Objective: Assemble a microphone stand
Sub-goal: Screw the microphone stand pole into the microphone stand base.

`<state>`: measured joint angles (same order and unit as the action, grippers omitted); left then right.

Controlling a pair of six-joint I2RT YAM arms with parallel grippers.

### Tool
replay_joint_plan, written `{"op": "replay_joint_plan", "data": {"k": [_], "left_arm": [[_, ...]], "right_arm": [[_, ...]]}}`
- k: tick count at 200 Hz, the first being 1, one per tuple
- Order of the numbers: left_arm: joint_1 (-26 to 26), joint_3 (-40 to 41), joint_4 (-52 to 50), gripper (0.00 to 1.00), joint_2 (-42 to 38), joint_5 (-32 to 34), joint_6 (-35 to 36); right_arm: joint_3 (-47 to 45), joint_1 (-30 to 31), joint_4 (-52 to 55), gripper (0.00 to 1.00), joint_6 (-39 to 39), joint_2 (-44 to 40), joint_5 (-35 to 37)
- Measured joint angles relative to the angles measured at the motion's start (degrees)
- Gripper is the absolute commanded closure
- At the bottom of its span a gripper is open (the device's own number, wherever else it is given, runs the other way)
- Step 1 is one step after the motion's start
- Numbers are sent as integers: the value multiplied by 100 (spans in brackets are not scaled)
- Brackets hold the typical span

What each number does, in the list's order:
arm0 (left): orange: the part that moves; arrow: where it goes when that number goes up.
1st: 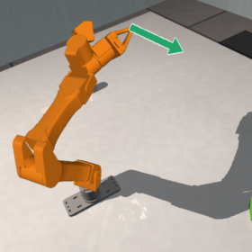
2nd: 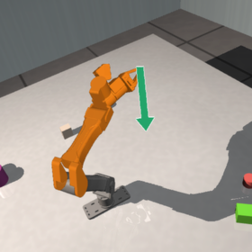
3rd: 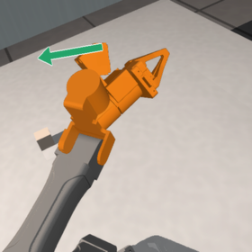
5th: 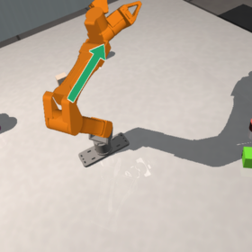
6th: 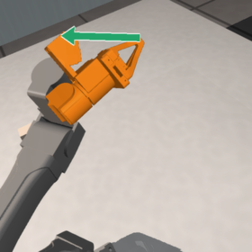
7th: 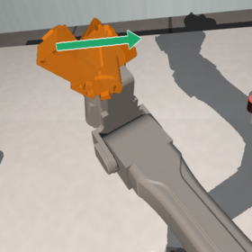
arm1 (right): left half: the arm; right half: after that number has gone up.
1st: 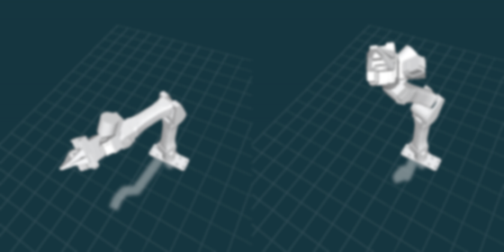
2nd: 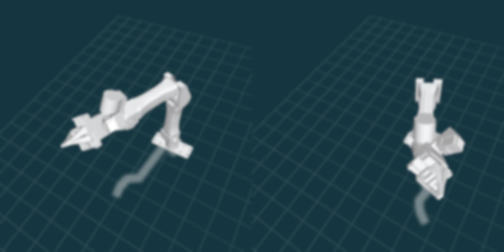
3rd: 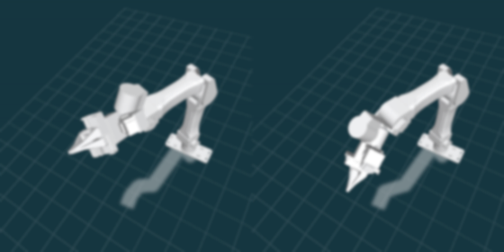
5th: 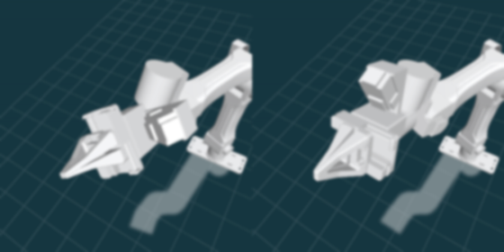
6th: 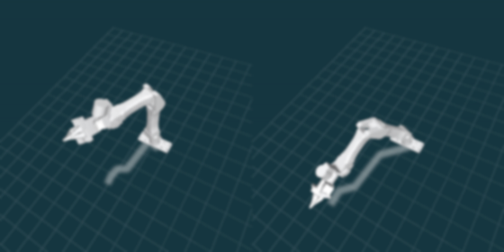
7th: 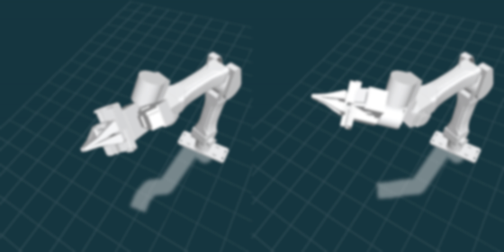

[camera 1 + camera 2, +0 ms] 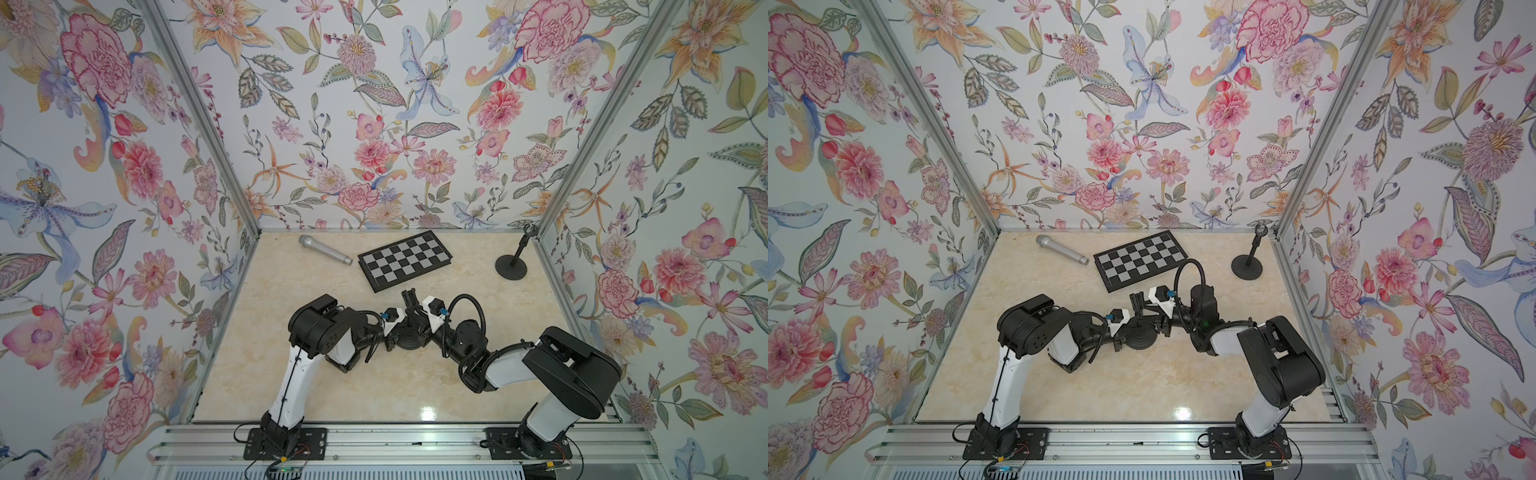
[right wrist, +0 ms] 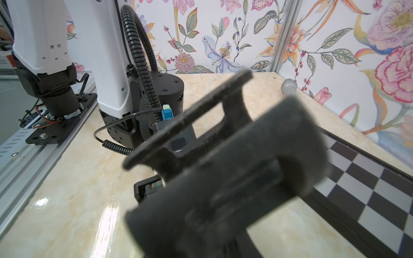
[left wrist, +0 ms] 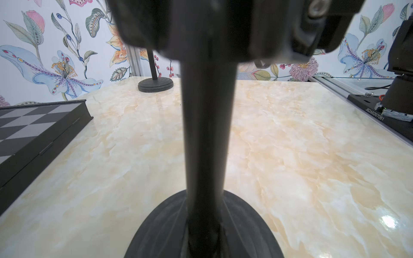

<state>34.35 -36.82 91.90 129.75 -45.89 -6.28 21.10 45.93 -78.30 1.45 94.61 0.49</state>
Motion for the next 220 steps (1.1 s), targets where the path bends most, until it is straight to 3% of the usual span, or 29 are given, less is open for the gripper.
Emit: {"op": "replay_joint_plan", "data": {"k": [14,27,52,78,97,118,131,150,174,189,220], "left_arm": [[7,9,2,86,-7,0,-15],[15,7,0,91,-7,2,24],[17,15,0,93,-11,0,98],[22,2,0,91,-7,-28,140],[22,-11,0,88,-4,-44,138],[20,-105,-2,87,46,-136,114],[20,-122,-4,86,50,-155,103],[20,-166,-2,85,87,-188,44],[20,-173,-2,82,87,-175,7],[20,-173,0,81,92,-166,-37],[15,-136,2,82,85,-111,-83]], "right_arm": [[-68,-227,-85,58,39,0,-529],[-70,-595,103,53,50,26,-1547],[98,-1469,638,53,31,50,-3467],[739,-1939,1445,53,-374,55,-4916],[1285,-2015,2507,54,-1154,31,-5482],[1744,-2020,3724,71,-1947,-13,-5716],[1834,-2046,3978,77,-2236,-31,-5700],[1720,-2061,3766,100,-2181,-61,-5560],[1272,-1897,2802,100,-1565,-90,-4951],[822,-1508,1961,100,-1021,-164,-3829],[260,-247,833,100,-323,-138,-702]]}}
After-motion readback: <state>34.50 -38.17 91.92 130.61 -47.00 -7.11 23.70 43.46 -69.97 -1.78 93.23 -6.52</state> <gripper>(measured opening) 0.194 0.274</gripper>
